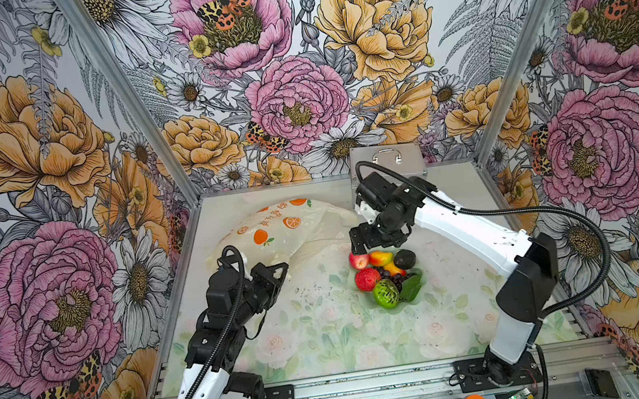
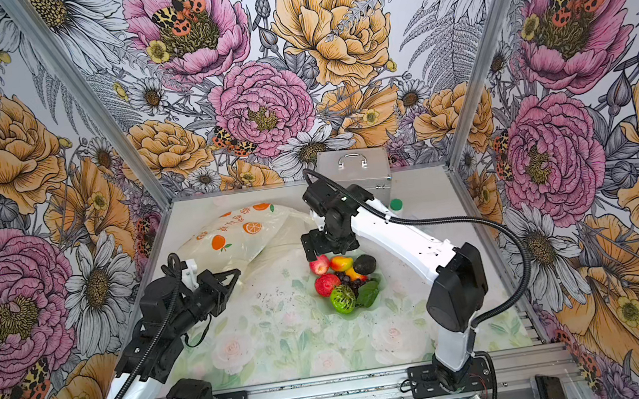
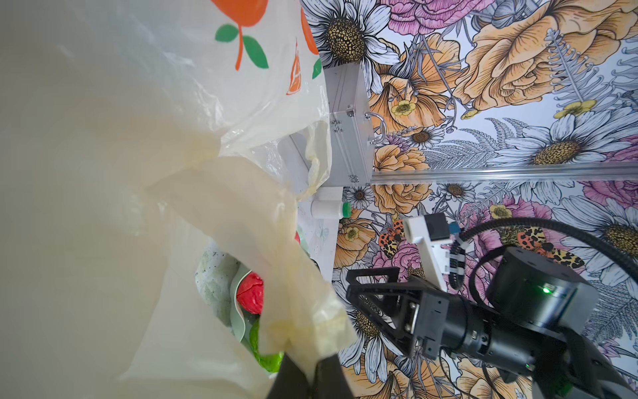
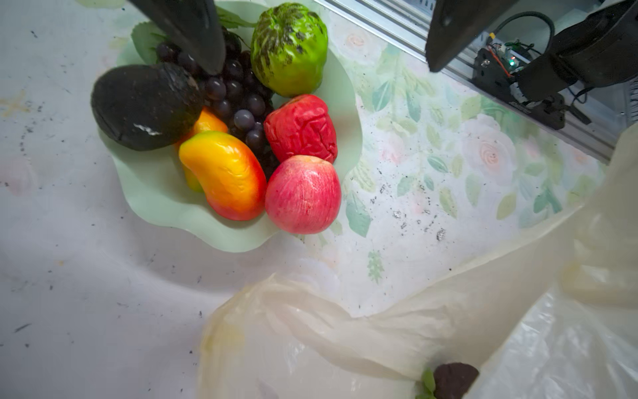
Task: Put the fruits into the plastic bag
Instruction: 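Move the right gripper down over the red apple in the dish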
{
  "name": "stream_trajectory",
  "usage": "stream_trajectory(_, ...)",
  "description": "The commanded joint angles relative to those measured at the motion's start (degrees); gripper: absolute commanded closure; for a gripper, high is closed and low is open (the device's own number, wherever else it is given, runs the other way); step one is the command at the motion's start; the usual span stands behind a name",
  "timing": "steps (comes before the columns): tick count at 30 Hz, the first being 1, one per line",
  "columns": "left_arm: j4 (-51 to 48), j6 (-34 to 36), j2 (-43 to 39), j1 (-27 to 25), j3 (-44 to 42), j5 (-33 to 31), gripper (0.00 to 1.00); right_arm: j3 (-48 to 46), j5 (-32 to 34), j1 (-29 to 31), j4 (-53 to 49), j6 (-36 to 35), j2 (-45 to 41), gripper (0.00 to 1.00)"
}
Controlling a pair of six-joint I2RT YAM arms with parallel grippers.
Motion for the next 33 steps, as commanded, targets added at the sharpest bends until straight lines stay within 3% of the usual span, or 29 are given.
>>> stream_trajectory(1,-0.6,0.3,-0.6,0.7,1.5,2.2,1.00,3.9,3.2,0.9,-2.3,-2.2,2.4,0.08)
stream_trajectory(15,-0.3,0.1,-0.2,2.8,1.4,3.5,1.00,10.4,4.9,2.3,-4.9,-4.9,14.0,0.15)
stream_trajectory(33,0.4,0.1,0.6,4.5,1.0,4.8,1.00,11.6,4.7,2.4,-5.0,-5.0,19.7,0.23)
